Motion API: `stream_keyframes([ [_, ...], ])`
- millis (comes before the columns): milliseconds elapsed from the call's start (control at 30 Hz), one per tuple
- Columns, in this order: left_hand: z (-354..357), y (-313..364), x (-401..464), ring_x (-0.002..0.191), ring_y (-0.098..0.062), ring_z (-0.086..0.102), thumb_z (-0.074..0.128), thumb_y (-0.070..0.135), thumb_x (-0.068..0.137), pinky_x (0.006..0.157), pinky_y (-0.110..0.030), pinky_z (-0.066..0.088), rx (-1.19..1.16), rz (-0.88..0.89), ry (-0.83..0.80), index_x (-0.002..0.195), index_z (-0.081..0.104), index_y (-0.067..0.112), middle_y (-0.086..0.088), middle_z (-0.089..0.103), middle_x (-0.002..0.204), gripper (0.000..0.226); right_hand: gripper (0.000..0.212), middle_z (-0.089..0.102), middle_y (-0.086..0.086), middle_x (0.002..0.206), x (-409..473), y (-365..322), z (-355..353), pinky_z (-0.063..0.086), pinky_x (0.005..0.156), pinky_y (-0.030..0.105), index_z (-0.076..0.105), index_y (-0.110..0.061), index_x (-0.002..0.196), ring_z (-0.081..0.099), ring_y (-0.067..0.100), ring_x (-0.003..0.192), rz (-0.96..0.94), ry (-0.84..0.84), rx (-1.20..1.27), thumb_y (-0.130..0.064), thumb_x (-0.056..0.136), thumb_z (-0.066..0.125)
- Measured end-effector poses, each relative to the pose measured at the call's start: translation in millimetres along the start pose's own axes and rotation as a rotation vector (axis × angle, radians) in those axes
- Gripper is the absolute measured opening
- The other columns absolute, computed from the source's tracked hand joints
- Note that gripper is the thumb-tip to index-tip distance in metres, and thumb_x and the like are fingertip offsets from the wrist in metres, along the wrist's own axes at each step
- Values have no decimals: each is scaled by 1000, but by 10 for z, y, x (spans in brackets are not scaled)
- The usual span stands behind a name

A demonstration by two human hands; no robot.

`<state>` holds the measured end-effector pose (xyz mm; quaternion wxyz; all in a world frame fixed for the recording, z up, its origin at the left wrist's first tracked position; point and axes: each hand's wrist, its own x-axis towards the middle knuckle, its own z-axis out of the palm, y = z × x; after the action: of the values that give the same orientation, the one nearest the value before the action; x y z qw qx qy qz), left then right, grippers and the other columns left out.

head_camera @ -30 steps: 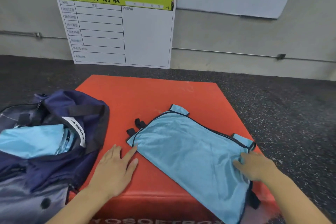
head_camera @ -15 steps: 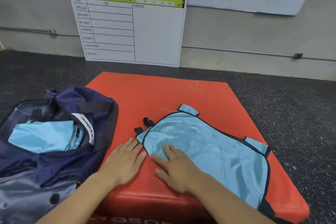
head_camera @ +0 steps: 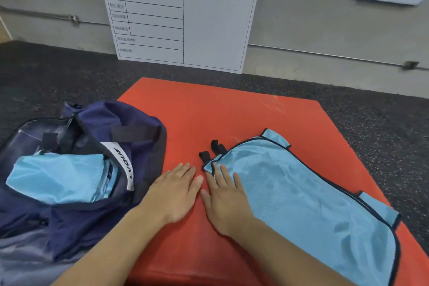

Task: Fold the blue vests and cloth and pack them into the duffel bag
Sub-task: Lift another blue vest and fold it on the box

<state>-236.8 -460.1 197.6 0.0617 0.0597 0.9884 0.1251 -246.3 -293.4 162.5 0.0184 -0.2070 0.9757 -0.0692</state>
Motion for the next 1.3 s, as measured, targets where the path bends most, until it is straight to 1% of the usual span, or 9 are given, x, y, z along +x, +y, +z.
stream_keyframes([
  [133,16,-30,-42,155,-8,5,-17,72,77,123,-26,2,-6,27,34,162,16,21,5,12,169,105,81,0,7,171,581,46,-110,-3,126,49,11,-17,163,-6,23,158,151,5,58,-55,93,-6],
  [233,49,-51,-82,155,-9,0,2,64,100,126,-29,2,14,31,41,162,13,21,4,6,170,77,63,0,7,171,1134,91,-112,-3,126,49,10,-16,163,-7,24,158,269,12,78,-45,108,19],
  [400,69,-90,-109,154,-7,-7,13,55,106,126,-29,-2,0,39,17,162,10,22,5,-2,170,66,60,-5,7,171,1615,194,-220,-3,127,48,6,-31,164,-7,27,158,302,-14,190,-48,108,22],
  [633,75,-36,-187,155,-8,-7,-25,70,66,123,-28,-6,35,118,-3,162,8,24,6,-3,170,111,82,0,6,172,462,170,-106,-4,125,42,10,-39,162,-6,25,158,110,11,78,-66,86,-7],
  [733,89,37,-280,155,-8,-8,-32,72,61,123,-28,-5,67,164,-28,162,7,24,6,-4,169,119,72,0,3,171,-232,202,-40,-10,124,34,13,-47,160,-6,22,158,102,39,88,-64,92,-3],
  [933,100,136,-473,155,-10,-7,-22,80,73,124,-29,-3,92,190,-84,162,6,22,4,-4,170,109,56,57,2,148,-1188,160,94,18,116,36,61,-28,141,56,23,135,168,149,15,-49,92,44],
  [1133,47,238,-691,155,-8,-2,-21,74,63,125,-28,0,49,225,-75,162,8,22,5,0,170,116,56,64,1,140,-1188,-43,122,31,107,41,68,-15,133,61,18,129,202,114,-19,-40,92,40],
  [1233,-27,234,-806,154,-5,0,-22,77,66,124,-25,1,-6,248,-12,162,12,23,7,4,169,115,65,50,3,153,-988,-224,56,33,119,41,57,-13,144,47,20,143,262,34,59,-42,95,26],
  [1300,-97,188,-859,153,-2,3,-26,83,66,123,-20,0,-56,249,23,161,17,24,9,9,168,120,70,18,3,170,-795,-354,-50,10,127,45,24,-15,162,12,21,157,244,-6,190,-45,100,11],
])
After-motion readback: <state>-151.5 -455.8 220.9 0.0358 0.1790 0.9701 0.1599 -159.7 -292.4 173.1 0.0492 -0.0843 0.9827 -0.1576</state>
